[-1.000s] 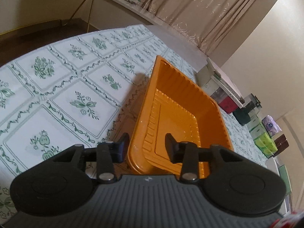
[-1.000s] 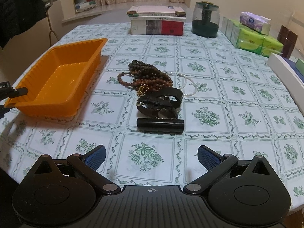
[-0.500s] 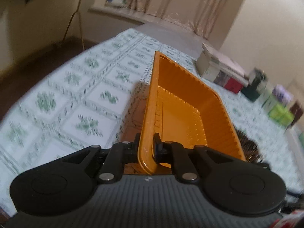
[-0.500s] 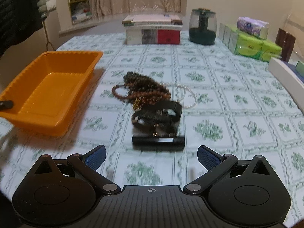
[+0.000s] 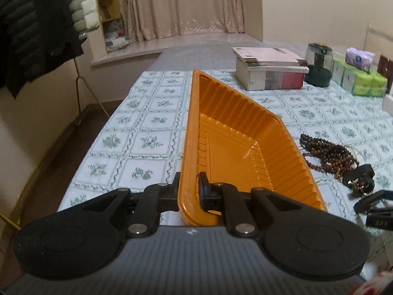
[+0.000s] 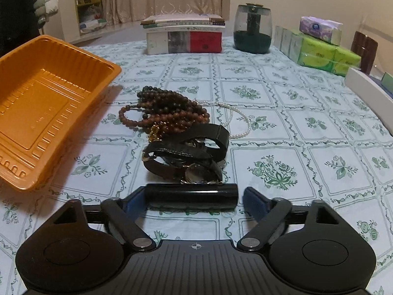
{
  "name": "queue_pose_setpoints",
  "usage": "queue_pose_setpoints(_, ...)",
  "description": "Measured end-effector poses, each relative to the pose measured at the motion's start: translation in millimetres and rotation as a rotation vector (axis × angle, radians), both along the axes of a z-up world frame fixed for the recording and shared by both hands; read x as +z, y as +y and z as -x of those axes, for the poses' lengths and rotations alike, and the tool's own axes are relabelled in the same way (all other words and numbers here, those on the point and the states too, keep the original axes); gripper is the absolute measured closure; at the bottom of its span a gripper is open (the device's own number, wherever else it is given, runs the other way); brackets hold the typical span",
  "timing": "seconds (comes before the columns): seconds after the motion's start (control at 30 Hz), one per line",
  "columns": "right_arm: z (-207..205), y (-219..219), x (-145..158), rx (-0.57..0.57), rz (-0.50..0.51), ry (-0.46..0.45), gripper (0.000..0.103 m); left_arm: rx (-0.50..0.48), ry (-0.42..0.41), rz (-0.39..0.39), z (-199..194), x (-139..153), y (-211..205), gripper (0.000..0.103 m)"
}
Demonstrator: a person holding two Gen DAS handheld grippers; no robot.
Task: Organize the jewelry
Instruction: 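Grasp a black wristwatch with the right gripper while the left gripper holds the tray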
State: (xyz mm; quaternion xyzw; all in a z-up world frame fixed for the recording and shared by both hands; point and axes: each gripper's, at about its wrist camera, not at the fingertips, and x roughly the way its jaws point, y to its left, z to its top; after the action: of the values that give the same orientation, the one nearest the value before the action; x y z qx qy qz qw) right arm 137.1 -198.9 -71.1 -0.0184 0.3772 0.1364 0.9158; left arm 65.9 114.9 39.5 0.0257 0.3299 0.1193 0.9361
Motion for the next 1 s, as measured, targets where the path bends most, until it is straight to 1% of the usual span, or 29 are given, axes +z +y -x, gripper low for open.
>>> queue_pose_setpoints(0.2,4.6,-3.4,4.8,-0.015,-0.001,-0.001,0.028,-0.027,0.008,-0.085,-2.5,3.1,-7.9,0.091)
queue_pose_setpoints(0.3,14.9,-2.7,19.8,0.005,-0.007,-0.04,0.028,-0.035,0.006,-0.125,-1.3,3.9,-10.3,0.091)
queue_pose_setpoints(0.4,21.1,11.9,39.7,0.106,-0.056,-0.079,0.028,-0.044,0.006,-0.138,0.1,3.8,-11.4,0.091)
queue_pose_setpoints(0.47,21.5,29.2,51.0,0.216,-0.103,-0.089,0.028,-0.049,0.006,-0.14,0.8,4.3,-11.2,0.091)
queue_pose_setpoints(0.53,21.6,48.5,58.1,0.314,-0.121,-0.108,0.028,-0.051,0.006,-0.138,1.9,5.0,-10.2,0.091)
queue_pose_setpoints(0.63,18.5,82.3,59.4,0.465,-0.117,-0.113,0.028,-0.058,0.012,-0.136,4.0,4.3,-8.9,0.091)
queue_pose_setpoints(0.73,13.2,107.9,49.9,0.581,-0.113,-0.079,0.028,-0.059,0.018,-0.126,4.2,4.6,-7.5,0.091)
queue_pose_setpoints(0.8,11.0,119.7,43.9,0.625,-0.102,-0.07,0.028,-0.059,0.021,-0.123,5.0,3.7,-7.3,0.091)
queue_pose_setpoints(0.87,6.7,126.3,40.8,0.631,-0.099,-0.062,0.028,-0.058,0.022,-0.122,5.8,2.5,-7.1,0.091)
queue_pose_setpoints(1.0,1.5,126.7,37.2,0.622,-0.137,-0.05,0.028,-0.055,0.022,-0.116,6.5,1.1,-4.9,0.091)
